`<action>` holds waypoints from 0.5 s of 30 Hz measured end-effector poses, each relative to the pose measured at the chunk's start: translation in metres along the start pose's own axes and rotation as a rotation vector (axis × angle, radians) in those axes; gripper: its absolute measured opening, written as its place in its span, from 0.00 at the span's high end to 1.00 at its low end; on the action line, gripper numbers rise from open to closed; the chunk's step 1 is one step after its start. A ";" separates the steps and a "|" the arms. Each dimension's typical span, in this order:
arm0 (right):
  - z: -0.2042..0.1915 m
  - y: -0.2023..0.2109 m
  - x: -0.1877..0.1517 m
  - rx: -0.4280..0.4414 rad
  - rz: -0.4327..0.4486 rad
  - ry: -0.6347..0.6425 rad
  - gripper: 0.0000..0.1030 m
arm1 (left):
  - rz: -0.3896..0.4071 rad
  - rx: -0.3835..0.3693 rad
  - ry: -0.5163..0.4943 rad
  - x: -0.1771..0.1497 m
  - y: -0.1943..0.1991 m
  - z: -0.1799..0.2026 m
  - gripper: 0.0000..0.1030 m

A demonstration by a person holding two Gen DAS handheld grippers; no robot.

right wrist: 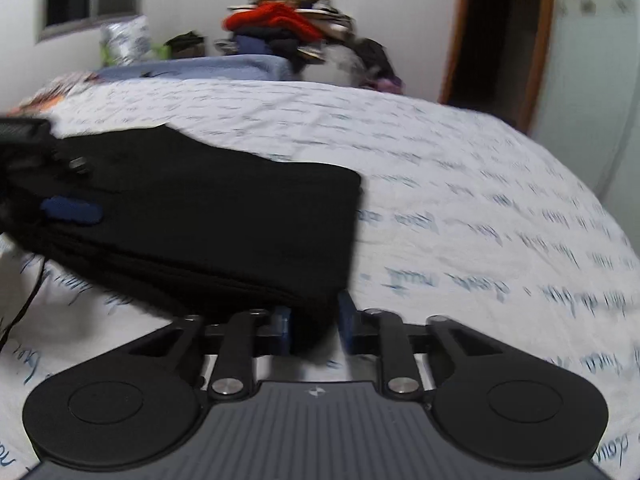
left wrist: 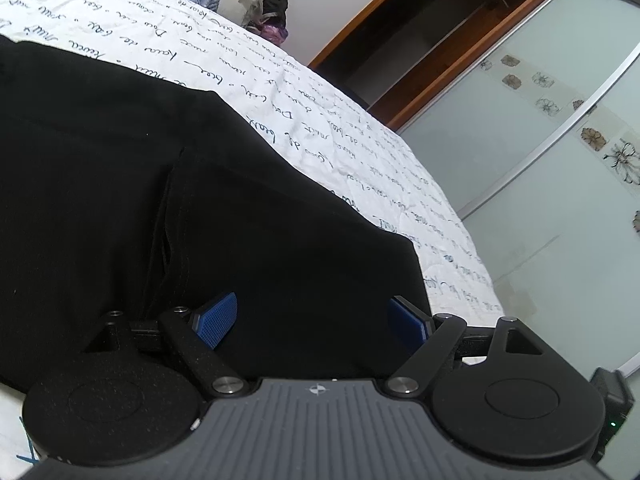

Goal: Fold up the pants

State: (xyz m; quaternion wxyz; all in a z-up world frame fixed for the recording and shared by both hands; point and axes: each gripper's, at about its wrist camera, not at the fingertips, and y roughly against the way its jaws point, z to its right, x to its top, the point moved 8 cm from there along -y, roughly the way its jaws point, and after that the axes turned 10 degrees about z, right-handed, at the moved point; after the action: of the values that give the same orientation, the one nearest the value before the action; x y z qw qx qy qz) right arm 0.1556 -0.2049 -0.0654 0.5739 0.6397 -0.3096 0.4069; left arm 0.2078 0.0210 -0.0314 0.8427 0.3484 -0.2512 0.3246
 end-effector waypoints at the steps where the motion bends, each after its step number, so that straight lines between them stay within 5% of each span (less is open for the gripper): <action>1: 0.003 0.001 -0.002 0.013 0.002 -0.015 0.80 | 0.004 -0.005 0.002 0.000 0.000 -0.001 0.18; 6: 0.002 0.003 -0.002 -0.004 0.008 -0.025 0.79 | 0.004 0.001 -0.001 0.001 0.001 -0.002 0.19; 11: 0.017 0.032 0.012 0.172 0.024 -0.198 0.72 | -0.017 0.058 0.056 0.019 0.018 -0.001 0.18; 15: 0.054 0.044 0.043 0.095 0.159 -0.305 0.28 | 0.046 0.031 0.064 0.038 0.026 0.015 0.14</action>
State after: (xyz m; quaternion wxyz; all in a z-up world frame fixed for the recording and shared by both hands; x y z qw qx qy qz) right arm 0.1473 -0.2613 -0.0072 0.4556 0.6938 -0.4231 0.3633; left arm 0.2111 0.0385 0.0134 0.8372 0.3451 -0.2269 0.3585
